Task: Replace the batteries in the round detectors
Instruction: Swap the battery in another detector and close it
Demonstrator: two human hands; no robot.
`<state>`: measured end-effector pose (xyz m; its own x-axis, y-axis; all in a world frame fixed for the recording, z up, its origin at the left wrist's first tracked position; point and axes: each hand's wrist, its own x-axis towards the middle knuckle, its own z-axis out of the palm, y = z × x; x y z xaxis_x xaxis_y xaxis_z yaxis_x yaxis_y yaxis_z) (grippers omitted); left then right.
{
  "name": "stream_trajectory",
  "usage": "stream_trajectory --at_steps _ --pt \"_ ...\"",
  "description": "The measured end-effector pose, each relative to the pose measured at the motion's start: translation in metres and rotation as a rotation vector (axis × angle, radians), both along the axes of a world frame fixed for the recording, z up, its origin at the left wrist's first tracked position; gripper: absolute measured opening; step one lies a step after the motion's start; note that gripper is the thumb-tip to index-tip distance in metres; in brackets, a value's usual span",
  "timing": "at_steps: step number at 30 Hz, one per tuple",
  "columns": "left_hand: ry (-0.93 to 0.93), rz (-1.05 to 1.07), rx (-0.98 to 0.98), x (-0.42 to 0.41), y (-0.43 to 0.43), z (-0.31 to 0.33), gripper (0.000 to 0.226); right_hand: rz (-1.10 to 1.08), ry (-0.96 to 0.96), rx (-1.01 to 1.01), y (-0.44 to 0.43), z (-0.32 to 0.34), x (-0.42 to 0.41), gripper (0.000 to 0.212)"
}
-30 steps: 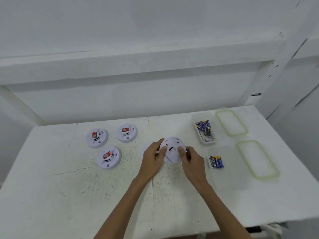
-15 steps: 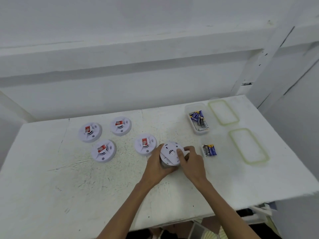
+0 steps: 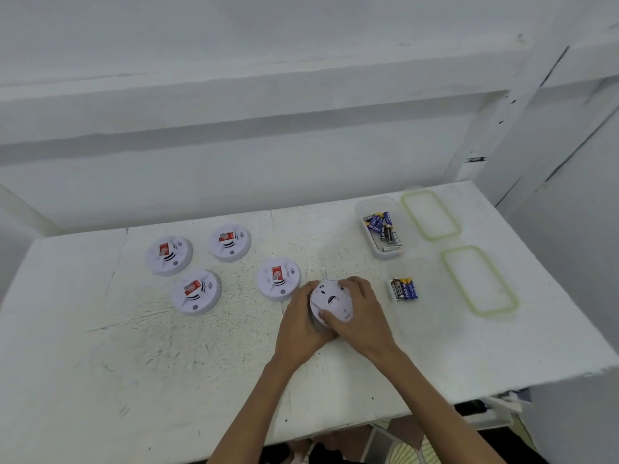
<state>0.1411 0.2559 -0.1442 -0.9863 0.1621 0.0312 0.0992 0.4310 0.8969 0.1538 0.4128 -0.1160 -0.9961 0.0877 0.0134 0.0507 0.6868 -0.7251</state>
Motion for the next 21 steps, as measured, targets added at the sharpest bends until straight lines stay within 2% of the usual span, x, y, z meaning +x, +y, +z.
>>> stream_trajectory --at_steps 8,21 --pt "0.027 0.032 -0.025 -0.004 -0.004 -0.006 0.095 0.013 0.06 -0.048 0.002 -0.001 -0.006 0.074" --pt "0.047 -0.067 -0.094 -0.007 -0.005 -0.008 0.089 0.182 -0.177 -0.138 0.02 0.014 -0.008 0.089"
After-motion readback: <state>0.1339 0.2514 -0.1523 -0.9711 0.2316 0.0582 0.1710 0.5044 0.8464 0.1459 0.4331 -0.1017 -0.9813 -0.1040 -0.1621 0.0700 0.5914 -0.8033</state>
